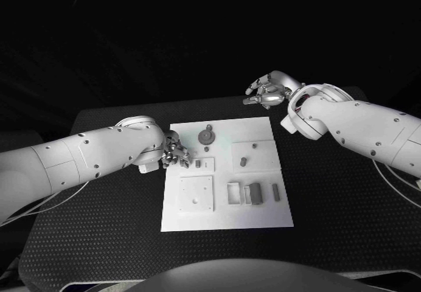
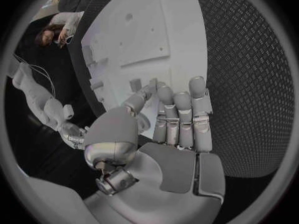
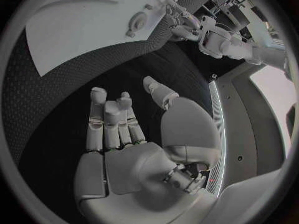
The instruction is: Assemble the parts on the task board
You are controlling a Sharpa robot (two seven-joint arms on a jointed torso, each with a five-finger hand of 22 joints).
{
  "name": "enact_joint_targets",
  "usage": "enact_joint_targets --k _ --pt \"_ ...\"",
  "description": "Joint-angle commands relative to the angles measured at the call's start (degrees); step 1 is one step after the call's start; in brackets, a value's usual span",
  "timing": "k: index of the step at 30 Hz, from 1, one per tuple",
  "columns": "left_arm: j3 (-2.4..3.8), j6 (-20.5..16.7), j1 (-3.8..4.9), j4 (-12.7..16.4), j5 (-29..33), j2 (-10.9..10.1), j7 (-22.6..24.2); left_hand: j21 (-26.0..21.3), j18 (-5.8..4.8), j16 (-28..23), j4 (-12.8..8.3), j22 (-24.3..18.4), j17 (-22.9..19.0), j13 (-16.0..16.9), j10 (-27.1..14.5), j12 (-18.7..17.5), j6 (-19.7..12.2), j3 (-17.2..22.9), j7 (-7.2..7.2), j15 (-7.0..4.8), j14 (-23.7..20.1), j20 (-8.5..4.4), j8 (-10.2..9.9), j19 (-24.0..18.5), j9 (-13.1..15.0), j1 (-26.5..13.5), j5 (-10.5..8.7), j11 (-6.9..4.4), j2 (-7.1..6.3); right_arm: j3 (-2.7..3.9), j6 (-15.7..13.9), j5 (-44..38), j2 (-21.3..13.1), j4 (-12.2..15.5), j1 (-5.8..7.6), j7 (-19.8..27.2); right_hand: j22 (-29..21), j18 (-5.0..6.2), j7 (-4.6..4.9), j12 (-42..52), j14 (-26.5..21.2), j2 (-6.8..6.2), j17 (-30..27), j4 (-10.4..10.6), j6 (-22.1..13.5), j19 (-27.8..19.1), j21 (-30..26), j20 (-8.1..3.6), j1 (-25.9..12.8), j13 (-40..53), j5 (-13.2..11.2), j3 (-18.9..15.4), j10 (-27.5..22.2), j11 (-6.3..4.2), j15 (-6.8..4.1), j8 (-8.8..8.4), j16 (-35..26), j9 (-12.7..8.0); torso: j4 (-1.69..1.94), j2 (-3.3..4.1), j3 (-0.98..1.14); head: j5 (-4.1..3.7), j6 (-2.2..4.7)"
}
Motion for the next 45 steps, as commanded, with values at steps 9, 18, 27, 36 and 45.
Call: enact_joint_targets --k 9,18,27,36,45 --pt "0.01 0.64 0.0 -0.11 0.38 0.01 0.06 -0.05 0.92 -0.13 0.33 0.94 0.08 0.13 -0.27 -0.02 -0.31 -0.08 0.24 -0.32 -0.02 -0.37 -0.45 -0.09 -0.12 -0.5 -0.08 0.05 -0.48 0.03 0.59 -0.15 -0.04 0.07 -0.03 0.57 0.99 0.7 0.37 0.34 -0.53 0.08 -0.07 0.33 0.03 -0.18 -0.27 -0.2 -0.52 -0.11 -0.15 -0.04 -0.37 -0.11 -0.03 0.04 -0.28 -0.07 0.01 0.0 0.0 -0.06 -0.03" --pt "0.01 0.89 0.0 -0.15 0.38 0.08 0.19 -0.08 0.89 -0.16 0.32 0.94 0.1 0.16 -0.35 -0.03 -0.34 -0.11 0.27 -0.35 -0.07 -0.38 -0.57 -0.11 -0.17 -0.62 -0.21 0.08 -1.22 0.03 0.55 -0.15 -0.02 0.05 -0.03 0.58 0.99 0.7 0.38 0.34 -0.54 0.07 -0.07 0.32 0.01 -0.18 -0.28 -0.19 -0.52 -0.12 -0.15 -0.04 -0.38 -0.1 -0.03 0.04 -0.29 -0.07 0.0 0.0 0.0 -0.1 -0.04" --pt "0.01 1.9 0.0 0.0 0.77 0.15 0.3 -0.25 0.81 -0.26 1.47 0.9 0.13 0.18 -0.56 -0.08 -0.44 -0.42 0.35 -0.34 -0.25 -0.39 -0.82 -0.21 -0.25 -1.9 -0.62 0.16 -2.59 0.03 0.54 -0.15 -0.03 0.06 -0.03 0.58 0.99 0.7 0.38 0.34 -0.54 0.05 -0.08 0.33 0.0 -0.19 -0.29 -0.19 -0.54 -0.12 -0.15 -0.05 -0.39 -0.1 -0.02 0.04 -0.29 -0.08 0.01 0.01 0.0 -0.17 -0.16" --pt "0.01 2.0 0.0 -0.05 0.79 0.05 0.15 -0.36 0.78 -0.29 2.19 0.91 0.17 0.22 -0.75 -0.11 -0.67 -0.76 0.45 -0.35 -0.4 -0.41 -1.05 -0.35 -0.29 -2.99 -0.89 0.25 -2.84 0.03 0.57 -0.14 -0.05 0.06 -0.03 0.58 0.99 0.7 0.39 0.34 -0.55 0.01 -0.08 0.36 -0.02 -0.19 -0.3 -0.18 -0.59 -0.13 -0.16 -0.07 -0.41 -0.09 -0.01 0.03 -0.3 -0.09 -0.01 -0.01 0.01 -0.19 -0.2" --pt "0.01 2.07 0.0 -0.29 0.79 -0.07 -0.11 -0.37 0.78 -0.29 2.26 0.92 0.18 0.23 -0.78 -0.1 -0.74 -0.8 0.47 -0.37 -0.42 -0.42 -1.1 -0.36 -0.31 -3.14 -0.92 0.27 -2.86 0.03 0.51 -0.13 -0.14 0.11 -0.03 0.59 0.99 0.7 0.39 0.34 -0.56 -0.01 -0.09 0.38 -0.04 -0.2 -0.3 -0.17 -0.62 -0.14 -0.15 -0.07 -0.42 -0.08 -0.01 0.03 -0.3 -0.1 0.04 -0.02 0.01 -0.15 -0.23"
